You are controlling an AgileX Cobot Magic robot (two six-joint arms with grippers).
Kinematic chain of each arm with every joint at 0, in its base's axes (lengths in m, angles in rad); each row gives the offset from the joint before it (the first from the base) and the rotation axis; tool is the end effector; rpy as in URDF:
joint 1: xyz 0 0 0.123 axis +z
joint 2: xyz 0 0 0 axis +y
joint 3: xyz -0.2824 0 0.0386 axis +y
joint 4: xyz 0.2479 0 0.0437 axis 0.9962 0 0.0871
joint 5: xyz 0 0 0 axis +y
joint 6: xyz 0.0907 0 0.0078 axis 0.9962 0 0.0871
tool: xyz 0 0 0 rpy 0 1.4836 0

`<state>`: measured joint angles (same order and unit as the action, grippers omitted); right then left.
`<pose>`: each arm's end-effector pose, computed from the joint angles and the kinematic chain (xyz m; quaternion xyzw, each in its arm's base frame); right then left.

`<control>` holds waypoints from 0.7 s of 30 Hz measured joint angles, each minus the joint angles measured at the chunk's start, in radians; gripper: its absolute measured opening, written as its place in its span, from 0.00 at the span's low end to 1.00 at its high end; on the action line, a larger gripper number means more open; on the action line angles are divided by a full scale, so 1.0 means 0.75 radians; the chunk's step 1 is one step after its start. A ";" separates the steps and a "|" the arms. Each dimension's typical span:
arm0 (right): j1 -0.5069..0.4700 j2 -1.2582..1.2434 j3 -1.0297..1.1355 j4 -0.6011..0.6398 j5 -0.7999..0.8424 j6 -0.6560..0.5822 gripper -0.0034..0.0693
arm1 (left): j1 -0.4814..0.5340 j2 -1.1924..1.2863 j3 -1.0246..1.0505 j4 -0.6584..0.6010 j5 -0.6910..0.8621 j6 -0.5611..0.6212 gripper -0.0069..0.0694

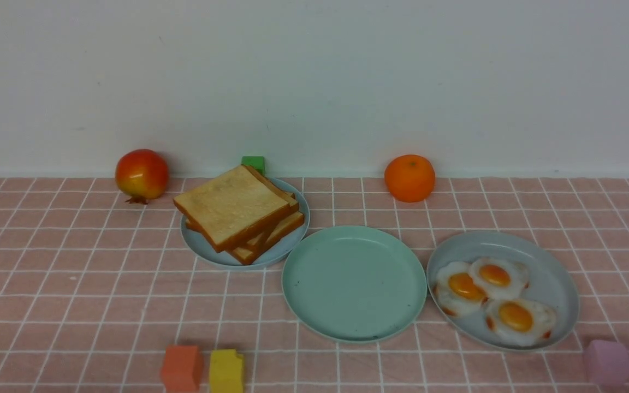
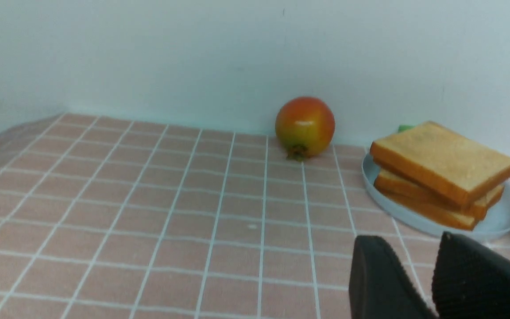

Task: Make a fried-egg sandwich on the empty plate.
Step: Use the left arm to grab a slice of bread

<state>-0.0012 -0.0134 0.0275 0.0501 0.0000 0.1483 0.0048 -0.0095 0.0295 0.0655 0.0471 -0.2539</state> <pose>0.0564 -0.0001 0.2045 0.0678 0.6774 0.0721 0.7289 0.0570 0.0006 0.1994 -0.0686 0.6966 -0.0644 0.7113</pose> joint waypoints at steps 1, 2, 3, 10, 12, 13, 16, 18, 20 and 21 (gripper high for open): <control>0.000 0.000 0.000 0.003 -0.026 0.007 0.38 | 0.000 0.000 0.000 0.001 -0.044 0.000 0.41; 0.000 0.000 0.000 0.004 -0.040 0.009 0.38 | 0.000 0.000 0.000 0.001 -0.070 0.000 0.41; 0.000 0.000 0.000 0.004 -0.057 0.009 0.38 | 0.000 0.000 0.000 0.001 -0.099 0.000 0.41; 0.000 0.000 0.000 0.017 -0.198 0.009 0.38 | 0.000 0.000 0.001 -0.029 -0.519 -0.070 0.41; 0.000 0.000 0.000 0.026 -0.256 0.009 0.38 | 0.000 0.000 0.001 -0.066 -0.681 -0.112 0.41; 0.000 0.000 -0.005 0.029 -0.296 0.011 0.38 | 0.000 0.000 -0.010 -0.087 -0.721 -0.131 0.41; 0.000 0.000 -0.082 0.049 -0.329 0.011 0.38 | 0.000 0.000 -0.111 -0.167 -0.714 -0.154 0.41; 0.000 0.002 -0.157 0.068 -0.335 0.011 0.38 | 0.000 0.000 -0.216 -0.203 -0.671 -0.158 0.41; 0.000 0.011 -0.202 0.075 -0.329 0.011 0.38 | 0.000 0.000 -0.271 -0.216 -0.637 -0.166 0.41; 0.000 0.029 -0.266 0.082 -0.307 0.011 0.38 | 0.000 0.012 -0.352 -0.227 -0.575 -0.186 0.41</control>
<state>-0.0012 0.0087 -0.1720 0.1115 -0.2301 0.1564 0.0048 -0.0008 -0.2345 -0.1045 -0.3842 -0.3933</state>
